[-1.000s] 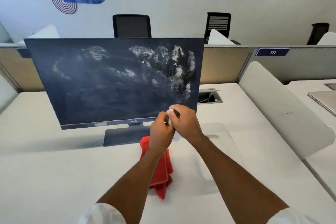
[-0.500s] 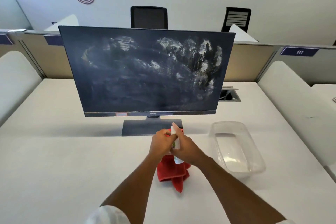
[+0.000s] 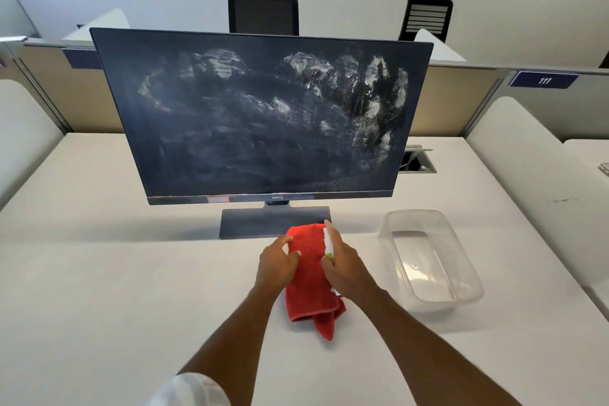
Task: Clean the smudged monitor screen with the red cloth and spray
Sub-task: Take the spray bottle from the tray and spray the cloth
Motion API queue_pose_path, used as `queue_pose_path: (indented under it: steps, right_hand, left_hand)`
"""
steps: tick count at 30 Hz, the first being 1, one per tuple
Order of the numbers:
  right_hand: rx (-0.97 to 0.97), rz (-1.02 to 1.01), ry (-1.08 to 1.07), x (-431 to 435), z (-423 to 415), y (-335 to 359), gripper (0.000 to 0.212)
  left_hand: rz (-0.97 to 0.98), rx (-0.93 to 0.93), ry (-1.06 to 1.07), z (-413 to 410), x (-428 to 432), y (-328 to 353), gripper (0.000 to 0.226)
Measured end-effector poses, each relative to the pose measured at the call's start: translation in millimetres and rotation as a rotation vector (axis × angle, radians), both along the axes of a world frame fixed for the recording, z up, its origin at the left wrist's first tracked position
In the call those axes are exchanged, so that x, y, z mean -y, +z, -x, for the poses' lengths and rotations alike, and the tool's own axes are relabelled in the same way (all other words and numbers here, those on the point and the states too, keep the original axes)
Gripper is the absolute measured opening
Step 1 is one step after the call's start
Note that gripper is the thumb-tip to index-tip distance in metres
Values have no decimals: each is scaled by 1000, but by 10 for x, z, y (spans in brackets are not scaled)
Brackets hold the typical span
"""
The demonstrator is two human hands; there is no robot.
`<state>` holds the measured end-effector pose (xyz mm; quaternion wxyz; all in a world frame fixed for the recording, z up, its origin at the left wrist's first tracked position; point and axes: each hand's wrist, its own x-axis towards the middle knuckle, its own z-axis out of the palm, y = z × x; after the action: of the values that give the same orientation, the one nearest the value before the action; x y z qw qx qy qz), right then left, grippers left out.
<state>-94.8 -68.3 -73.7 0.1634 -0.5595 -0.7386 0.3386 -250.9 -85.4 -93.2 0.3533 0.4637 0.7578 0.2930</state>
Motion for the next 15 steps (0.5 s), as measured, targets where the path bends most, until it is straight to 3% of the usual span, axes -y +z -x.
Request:
queue_pose_path:
  steps: [12, 15]
  right_hand:
    - [172, 32, -9, -4, 69, -108, 74]
    - [204, 37, -20, 5, 83, -138, 73]
  left_hand:
    - [130, 4, -155, -36, 22, -70, 89]
    - [138, 10, -158, -26, 28, -80, 92]
